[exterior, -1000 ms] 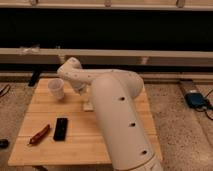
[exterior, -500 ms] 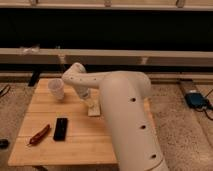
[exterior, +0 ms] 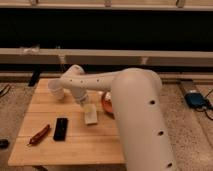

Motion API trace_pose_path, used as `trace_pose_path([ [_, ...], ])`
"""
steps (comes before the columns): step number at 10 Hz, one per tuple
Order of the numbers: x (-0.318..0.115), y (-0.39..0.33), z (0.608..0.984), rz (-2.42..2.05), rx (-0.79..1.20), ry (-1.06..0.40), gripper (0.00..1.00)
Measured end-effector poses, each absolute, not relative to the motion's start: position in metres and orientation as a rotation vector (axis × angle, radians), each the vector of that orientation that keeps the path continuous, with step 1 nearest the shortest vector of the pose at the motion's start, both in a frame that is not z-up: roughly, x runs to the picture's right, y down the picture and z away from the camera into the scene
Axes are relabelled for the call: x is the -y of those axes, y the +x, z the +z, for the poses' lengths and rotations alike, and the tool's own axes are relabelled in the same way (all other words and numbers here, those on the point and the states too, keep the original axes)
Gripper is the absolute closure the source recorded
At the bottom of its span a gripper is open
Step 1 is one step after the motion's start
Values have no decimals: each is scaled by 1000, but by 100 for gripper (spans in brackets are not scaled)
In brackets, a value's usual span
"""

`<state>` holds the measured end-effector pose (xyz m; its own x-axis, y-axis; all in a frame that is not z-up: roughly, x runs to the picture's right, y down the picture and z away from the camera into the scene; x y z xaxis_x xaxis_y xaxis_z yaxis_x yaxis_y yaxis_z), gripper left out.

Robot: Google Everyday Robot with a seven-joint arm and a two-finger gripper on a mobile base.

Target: Wipe the white sponge on the table

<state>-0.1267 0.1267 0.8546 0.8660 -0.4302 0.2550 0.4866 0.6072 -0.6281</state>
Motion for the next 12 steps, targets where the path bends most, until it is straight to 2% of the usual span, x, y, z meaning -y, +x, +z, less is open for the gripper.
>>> trace_pose_path([
  [4,-141,-157,840,-558,150,-761,100],
  [9,-114,-194,855,-538,175,-728,100],
  [10,-103,-196,860,-522,174,-716,96],
  [12,-78,-195,865,-469,183,-694,78],
])
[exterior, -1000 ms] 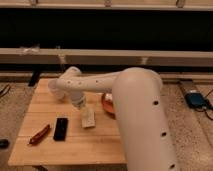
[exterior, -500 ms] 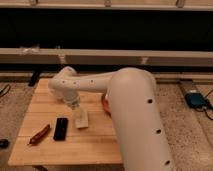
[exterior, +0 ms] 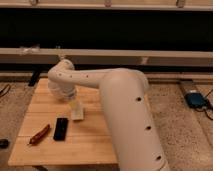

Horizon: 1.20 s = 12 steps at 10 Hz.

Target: Wipe the white sponge on the table

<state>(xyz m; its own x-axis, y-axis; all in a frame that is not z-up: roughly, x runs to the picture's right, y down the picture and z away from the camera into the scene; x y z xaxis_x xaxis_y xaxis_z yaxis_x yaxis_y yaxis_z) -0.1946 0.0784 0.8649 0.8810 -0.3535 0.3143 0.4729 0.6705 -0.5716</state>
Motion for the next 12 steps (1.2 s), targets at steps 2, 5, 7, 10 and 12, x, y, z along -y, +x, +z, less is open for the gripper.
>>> trace_pose_path([
  [2,-53,-179,869,-399,186,-675,56],
  [5,-49,-148,874,-353,167,-684,26],
  [7,-60,-140,874,-353,170,-705,22],
  [10,-69,-144,867,-347,216,-721,22],
  [12,-70,-145,862,-328,245,-731,22],
])
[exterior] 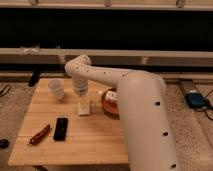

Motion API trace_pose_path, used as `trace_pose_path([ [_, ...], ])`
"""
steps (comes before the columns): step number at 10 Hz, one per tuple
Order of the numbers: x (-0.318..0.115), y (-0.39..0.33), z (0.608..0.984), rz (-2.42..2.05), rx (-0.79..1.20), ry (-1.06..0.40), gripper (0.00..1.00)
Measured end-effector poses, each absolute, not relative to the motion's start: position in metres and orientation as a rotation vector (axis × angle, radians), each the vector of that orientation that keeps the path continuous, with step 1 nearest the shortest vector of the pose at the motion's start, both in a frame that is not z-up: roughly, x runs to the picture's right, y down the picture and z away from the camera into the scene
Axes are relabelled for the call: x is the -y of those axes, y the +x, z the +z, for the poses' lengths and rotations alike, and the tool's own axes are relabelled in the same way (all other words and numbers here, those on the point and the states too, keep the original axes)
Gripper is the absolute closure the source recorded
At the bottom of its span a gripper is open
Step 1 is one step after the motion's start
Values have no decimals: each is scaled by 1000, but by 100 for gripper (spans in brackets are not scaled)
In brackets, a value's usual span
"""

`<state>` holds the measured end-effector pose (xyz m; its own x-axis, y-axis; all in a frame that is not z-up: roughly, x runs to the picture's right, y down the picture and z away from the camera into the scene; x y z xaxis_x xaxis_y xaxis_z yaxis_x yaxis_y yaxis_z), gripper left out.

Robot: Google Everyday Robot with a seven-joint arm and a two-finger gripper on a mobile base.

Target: Wipe the white sponge on the table

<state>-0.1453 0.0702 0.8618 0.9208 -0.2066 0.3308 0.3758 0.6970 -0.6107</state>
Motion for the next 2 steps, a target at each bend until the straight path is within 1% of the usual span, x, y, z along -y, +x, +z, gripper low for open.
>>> trace_pose_path([
  [2,-68,-142,858,-301,259,-742,22],
])
